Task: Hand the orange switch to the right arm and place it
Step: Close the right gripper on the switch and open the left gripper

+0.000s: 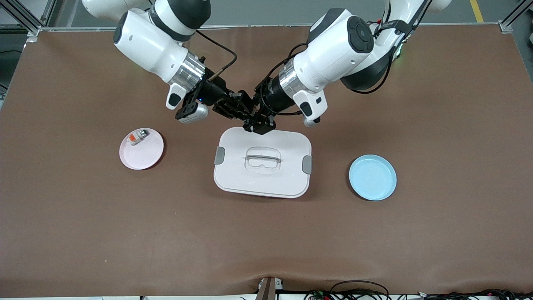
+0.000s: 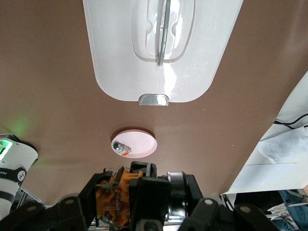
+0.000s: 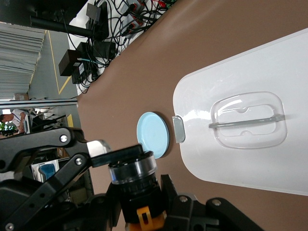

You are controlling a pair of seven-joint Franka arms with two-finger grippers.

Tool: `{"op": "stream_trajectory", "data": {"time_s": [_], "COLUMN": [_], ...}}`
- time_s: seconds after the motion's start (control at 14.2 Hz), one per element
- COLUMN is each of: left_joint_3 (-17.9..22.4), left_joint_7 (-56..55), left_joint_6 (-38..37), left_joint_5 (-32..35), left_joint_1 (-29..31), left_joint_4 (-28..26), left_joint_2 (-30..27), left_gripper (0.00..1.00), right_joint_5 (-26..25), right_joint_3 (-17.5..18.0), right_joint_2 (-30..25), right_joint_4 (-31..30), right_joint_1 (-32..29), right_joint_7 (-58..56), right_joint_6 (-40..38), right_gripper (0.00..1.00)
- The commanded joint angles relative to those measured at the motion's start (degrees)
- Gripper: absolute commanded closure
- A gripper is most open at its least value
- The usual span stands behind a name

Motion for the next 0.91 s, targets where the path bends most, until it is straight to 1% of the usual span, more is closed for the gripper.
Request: {"op": "stream_trajectory", "data": {"time_s": [0.0, 0.07, 0.14, 0.21, 0.28, 0.42, 0.49, 0.56, 0.7, 0.77, 0.84], "left_joint_3": [-0.03, -0.03, -0.03, -0.03, 0.06, 0.06, 0.06, 0.14, 0.15, 0.15, 0.15], "left_joint_7": [-1.40, -1.31, -1.22, -0.96, -0.96, -1.31, -1.39, -1.40, -1.31, -1.22, -0.87], "left_joint_6": [0.88, 0.88, 0.88, 0.97, 0.97, 0.97, 0.97, 0.97, 0.97, 0.97, 0.97], "left_joint_5": [1.24, 1.24, 1.24, 1.24, 1.24, 1.15, 1.15, 1.15, 1.15, 1.15, 1.15], "left_joint_1": [-0.13, -0.13, -0.04, -0.04, -0.12, -0.04, 0.05, 0.31, 0.84, 1.02, 1.54], "left_joint_4": [-0.53, -0.53, -0.53, -0.53, -0.53, -0.53, -0.44, -0.53, -0.62, -0.88, -1.32], "left_joint_2": [-0.27, -0.27, -0.27, -0.27, -0.27, -0.27, -0.44, -0.70, -0.79, -0.88, -1.06], "left_gripper": [0.64, 0.61, 0.42, 0.19, 0.17, 0.00, 0.00, 0.00, 0.00, 0.00, 0.00], "right_joint_5": [0.50, 0.50, 0.50, 0.42, 0.50, 0.33, -0.89, -3.95, -10.28, -14.05, -20.18], "right_joint_3": [-0.61, -0.61, -0.61, -0.61, -0.61, -0.61, -0.70, -0.70, -1.14, -1.14, -1.14], "right_joint_2": [0.82, 0.73, 0.73, 0.82, 0.91, 1.26, 1.61, 1.96, 3.10, 3.80, 4.42], "right_joint_4": [2.53, 2.53, 2.53, 2.53, 2.53, 2.96, 2.96, 3.57, 6.99, 8.75, 10.07], "right_joint_1": [0.54, 0.54, 0.54, 0.63, 0.72, 0.72, 0.63, -0.07, -1.73, -2.88, -3.58], "right_joint_7": [5.70, 5.70, 5.62, 5.62, 5.62, 5.53, 5.09, 5.09, 5.09, 4.22, 0.38], "right_joint_6": [-0.35, -0.35, -0.44, -0.35, -0.44, -0.44, -0.79, -2.71, -11.46, -15.25, -18.25], "right_gripper": [1.00, 1.00, 1.00, 1.00, 1.00, 1.00, 1.00, 1.00, 1.00, 1.00, 1.00]}}
